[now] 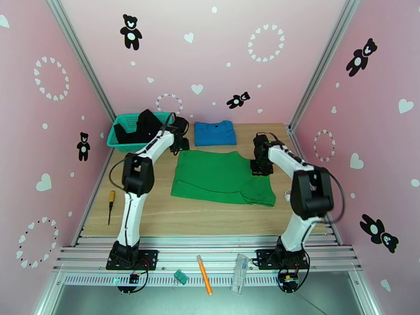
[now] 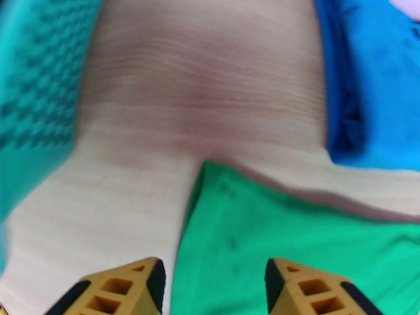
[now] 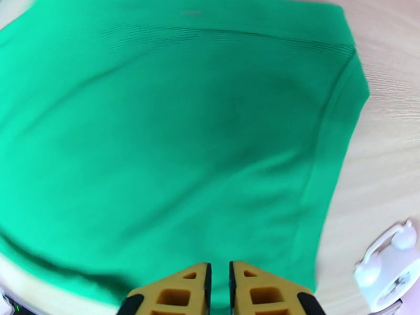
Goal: Fold and stack the mixed laundry pile
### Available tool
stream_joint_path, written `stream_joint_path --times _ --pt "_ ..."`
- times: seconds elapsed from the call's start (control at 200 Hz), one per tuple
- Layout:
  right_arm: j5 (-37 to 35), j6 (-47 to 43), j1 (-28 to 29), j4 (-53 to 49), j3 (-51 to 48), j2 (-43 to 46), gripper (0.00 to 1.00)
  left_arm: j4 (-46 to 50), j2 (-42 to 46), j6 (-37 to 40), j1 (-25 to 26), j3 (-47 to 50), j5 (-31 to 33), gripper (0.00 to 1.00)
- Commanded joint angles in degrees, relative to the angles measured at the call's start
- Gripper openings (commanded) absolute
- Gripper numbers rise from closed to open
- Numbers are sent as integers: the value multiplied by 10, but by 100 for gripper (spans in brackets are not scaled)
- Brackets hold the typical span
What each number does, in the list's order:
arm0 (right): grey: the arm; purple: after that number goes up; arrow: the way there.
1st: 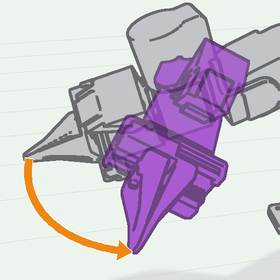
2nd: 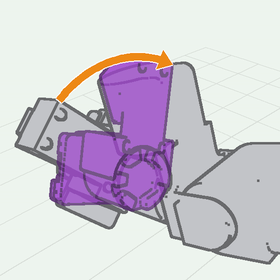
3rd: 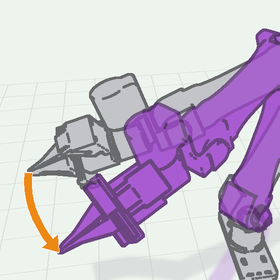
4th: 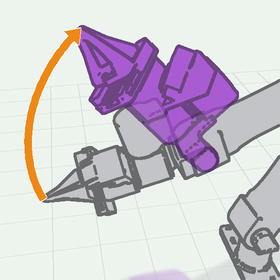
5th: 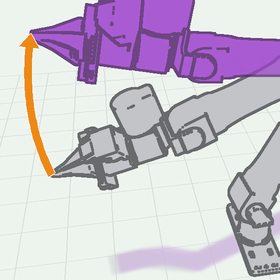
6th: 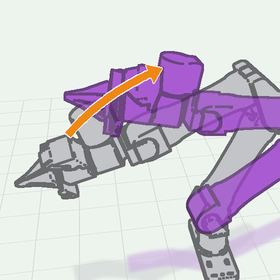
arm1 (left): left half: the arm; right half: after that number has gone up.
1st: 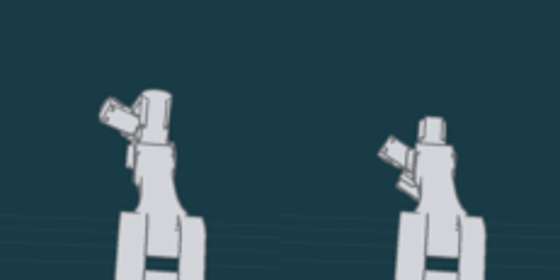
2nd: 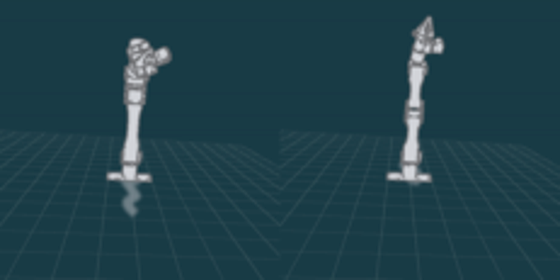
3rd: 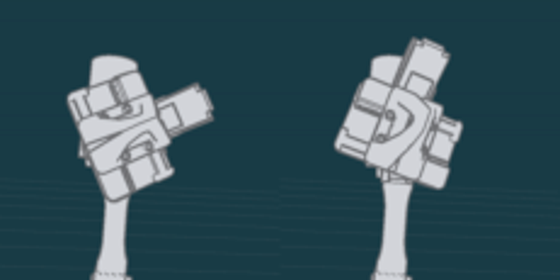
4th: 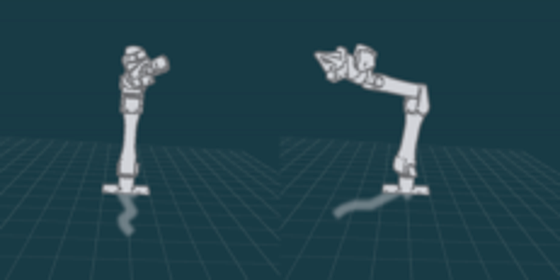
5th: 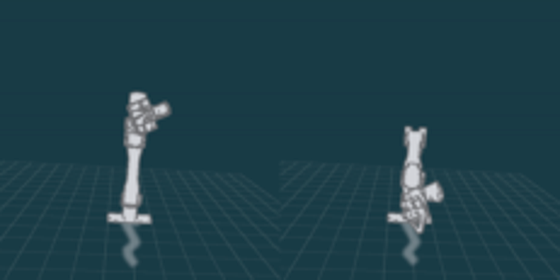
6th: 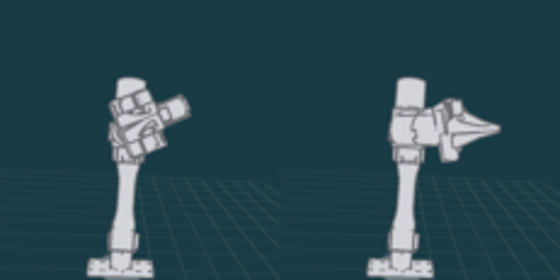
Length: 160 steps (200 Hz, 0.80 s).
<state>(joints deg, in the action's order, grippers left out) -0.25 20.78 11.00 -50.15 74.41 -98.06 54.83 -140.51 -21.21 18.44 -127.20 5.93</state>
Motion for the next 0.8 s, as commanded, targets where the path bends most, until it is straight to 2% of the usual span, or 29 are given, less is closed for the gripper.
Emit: stream_joint_path --times 0.0,0.175,0.365,0.496,0.536,0.586,0.641,0.686,0.796 --pt "32 3 4 13 -27 40 18 40 -47 25 -4 -78 -8 56" --pt "72 1 9 21 -16 47 18 69 -107 27 -6 -153 11 56" --pt "74 -6 9 10 55 -8 18 64 -120 26 -9 -133 -4 55" --pt "60 -13 9 -3 140 -87 18 42 -111 27 -9 -100 -24 44" --pt "58 -19 9 -5 169 -118 19 35 -109 28 -9 -91 -29 38" --pt "54 -26 8 -6 209 -155 26 25 -107 30 -9 -85 -34 33" --pt "52 -40 8 -6 253 -197 32 23 -109 31 -9 -84 -39 21" --pt "51 -49 9 -6 291 -233 38 21 -110 33 -9 -84 -43 16" --pt "63 -60 9 -10 380 -316 43 18 -111 34 -9 -80 -48 6"
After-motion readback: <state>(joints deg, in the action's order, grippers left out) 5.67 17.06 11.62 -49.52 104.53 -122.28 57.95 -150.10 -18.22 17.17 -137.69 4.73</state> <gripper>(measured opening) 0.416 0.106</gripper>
